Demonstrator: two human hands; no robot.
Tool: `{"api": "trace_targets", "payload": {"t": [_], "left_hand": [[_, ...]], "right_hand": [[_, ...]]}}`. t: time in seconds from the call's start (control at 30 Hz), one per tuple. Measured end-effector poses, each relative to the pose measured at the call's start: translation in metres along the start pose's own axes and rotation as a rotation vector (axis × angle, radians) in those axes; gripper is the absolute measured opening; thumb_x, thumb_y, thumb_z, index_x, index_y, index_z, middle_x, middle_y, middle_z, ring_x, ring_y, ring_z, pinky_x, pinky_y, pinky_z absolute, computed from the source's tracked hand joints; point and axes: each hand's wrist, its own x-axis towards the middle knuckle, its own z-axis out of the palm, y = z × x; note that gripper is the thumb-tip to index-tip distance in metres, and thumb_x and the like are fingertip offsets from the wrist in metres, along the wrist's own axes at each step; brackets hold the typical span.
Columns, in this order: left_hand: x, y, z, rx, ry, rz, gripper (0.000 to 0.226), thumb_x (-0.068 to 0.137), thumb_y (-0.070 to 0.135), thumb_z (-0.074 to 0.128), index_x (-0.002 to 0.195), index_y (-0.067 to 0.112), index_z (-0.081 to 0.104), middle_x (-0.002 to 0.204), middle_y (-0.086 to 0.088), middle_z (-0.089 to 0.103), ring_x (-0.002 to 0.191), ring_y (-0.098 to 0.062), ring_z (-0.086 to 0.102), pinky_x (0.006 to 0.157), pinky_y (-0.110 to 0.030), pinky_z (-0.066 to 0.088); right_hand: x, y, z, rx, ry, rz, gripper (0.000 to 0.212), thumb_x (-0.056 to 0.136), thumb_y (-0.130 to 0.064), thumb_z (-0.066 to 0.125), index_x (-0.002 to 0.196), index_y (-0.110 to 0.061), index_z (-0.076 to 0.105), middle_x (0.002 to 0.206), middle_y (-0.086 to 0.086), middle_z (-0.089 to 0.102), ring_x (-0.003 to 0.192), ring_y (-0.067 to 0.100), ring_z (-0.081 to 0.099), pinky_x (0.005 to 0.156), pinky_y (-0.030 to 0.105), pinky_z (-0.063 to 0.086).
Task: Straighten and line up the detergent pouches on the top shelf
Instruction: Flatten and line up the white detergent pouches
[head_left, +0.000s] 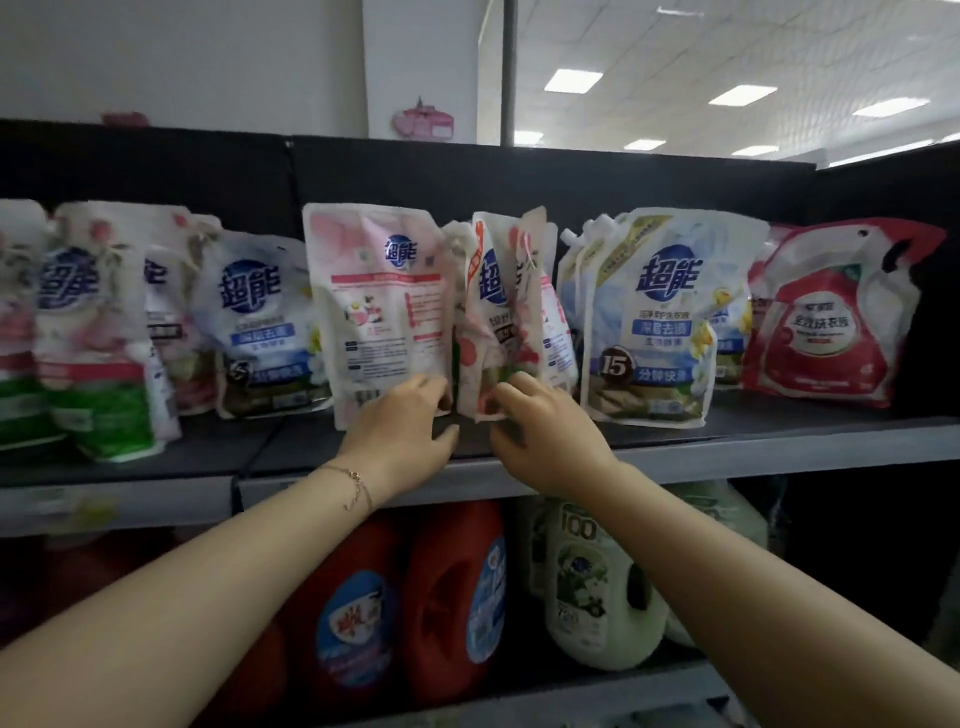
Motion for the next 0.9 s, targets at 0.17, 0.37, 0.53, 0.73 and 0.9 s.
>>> {"api": "trace_targets", "payload": {"t": [0.17,0.37,0.53,0.73,0.9], "left_hand": [[-0.018,-0.059,-0.030,0.091,-0.002,-0.073,0.021,0.090,0.037,0.056,0.104,0.022,0.049,0.101,0.004,0.049,0.095,-0.020,0.055,0.073,-0.035,0.049],[-0.013,-0.144,-0.052,-0.104,-0.056,-0.383,0.043,0.085,0.035,0.066,0.117,0.014,0.047,0.119,-0.006,0.052,0.107,-0.023,0.053,0.081,-0.028,0.044],[0.013,-0.197,-0.045,-0.433,-0.006,-0.735,0.056,0.092,0.027,0.058,0.139,0.006,0.036,0.137,-0.015,0.049,0.122,-0.031,0.049,0.093,-0.030,0.040],[0.039,-0.228,-0.027,-0.580,0.167,-0.799,0.061,0.098,0.035,0.048,0.144,0.002,0.025,0.140,-0.017,0.046,0.122,-0.034,0.049,0.086,-0.030,0.038],[0.055,-0.244,-0.012,-0.813,0.277,-0.769,0.066,0.091,0.047,0.055,0.143,0.012,0.034,0.138,-0.009,0.050,0.122,-0.030,0.051,0.098,-0.033,0.038]], "right_hand": [[0.039,-0.056,0.026,0.094,-0.080,-0.029,0.022,0.088,-0.024,0.056,0.107,-0.014,0.059,0.103,0.004,0.056,0.094,0.026,0.053,0.074,0.035,0.042],[0.089,-0.117,0.074,0.199,-0.150,-0.006,0.028,0.089,-0.026,0.056,0.115,-0.014,0.055,0.111,0.005,0.053,0.104,0.027,0.049,0.082,0.040,0.046],[0.126,-0.158,0.116,0.236,-0.108,0.113,0.028,0.088,-0.027,0.055,0.112,-0.013,0.051,0.114,0.006,0.050,0.110,0.026,0.043,0.087,0.040,0.043],[0.143,-0.181,0.148,0.179,-0.072,0.163,0.040,0.084,-0.028,0.056,0.120,-0.012,0.047,0.122,0.007,0.047,0.113,0.028,0.040,0.090,0.038,0.036],[0.138,-0.180,0.153,0.217,-0.071,0.150,0.038,0.086,-0.030,0.056,0.119,-0.014,0.048,0.121,0.005,0.046,0.112,0.024,0.038,0.092,0.037,0.038]]}}
